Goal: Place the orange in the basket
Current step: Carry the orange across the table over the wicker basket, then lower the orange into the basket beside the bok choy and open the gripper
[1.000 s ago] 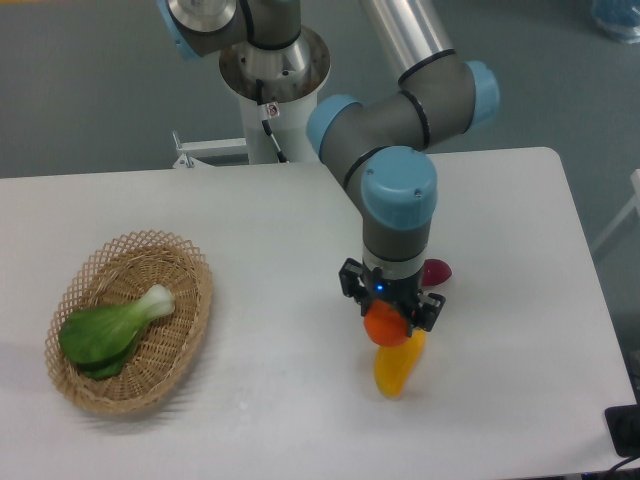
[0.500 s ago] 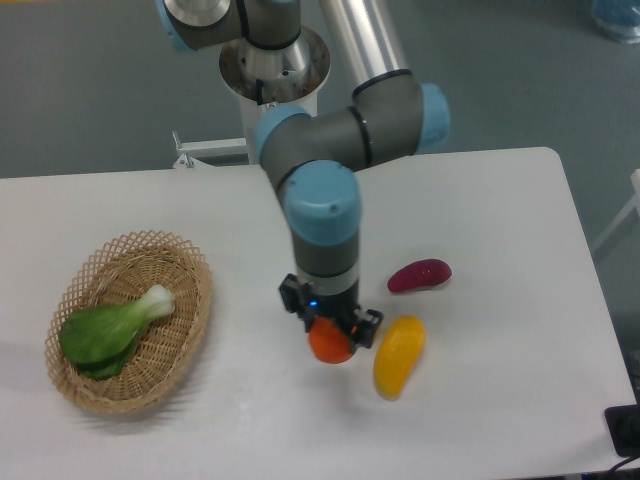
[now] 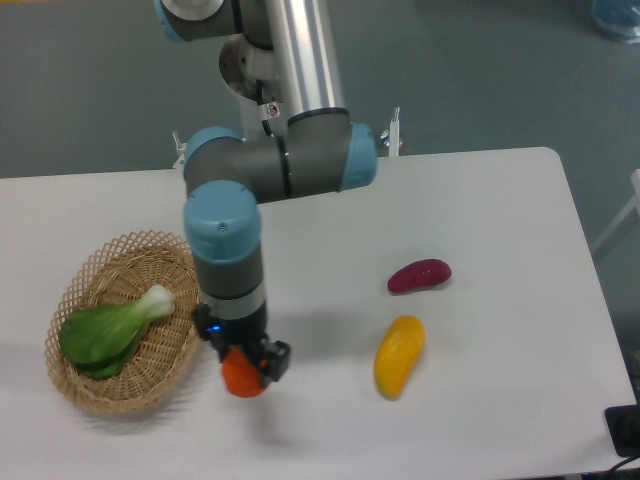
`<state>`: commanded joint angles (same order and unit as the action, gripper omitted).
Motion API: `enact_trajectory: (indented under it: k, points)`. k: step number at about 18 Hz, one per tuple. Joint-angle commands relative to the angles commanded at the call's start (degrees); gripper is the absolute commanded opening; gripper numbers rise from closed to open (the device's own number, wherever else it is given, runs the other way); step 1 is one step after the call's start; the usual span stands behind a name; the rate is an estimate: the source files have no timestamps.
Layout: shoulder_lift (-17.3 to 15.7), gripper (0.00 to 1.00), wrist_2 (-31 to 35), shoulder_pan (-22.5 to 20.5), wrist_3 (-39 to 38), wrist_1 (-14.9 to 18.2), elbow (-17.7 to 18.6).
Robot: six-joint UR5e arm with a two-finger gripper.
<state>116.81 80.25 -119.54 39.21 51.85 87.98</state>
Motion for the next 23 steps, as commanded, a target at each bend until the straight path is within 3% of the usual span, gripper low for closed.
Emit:
enact_trajectory:
  k: [3, 7, 11, 16, 23]
  points:
    - [0.09, 0.67, -1.15, 2.99, -0.8, 1.23, 0.0]
    - [2.02, 0.68, -2.91, 4.67, -2.82, 6.58, -3.77]
    - [3.16, 0.71, -3.09, 8.26, -2.82, 10.1, -4.92]
    - [4.48, 0.8, -2.65, 10.38, -2.82, 10.64, -4.92]
    - [6.42, 0.85, -2.65, 10.99, -2.91, 10.11, -6.15]
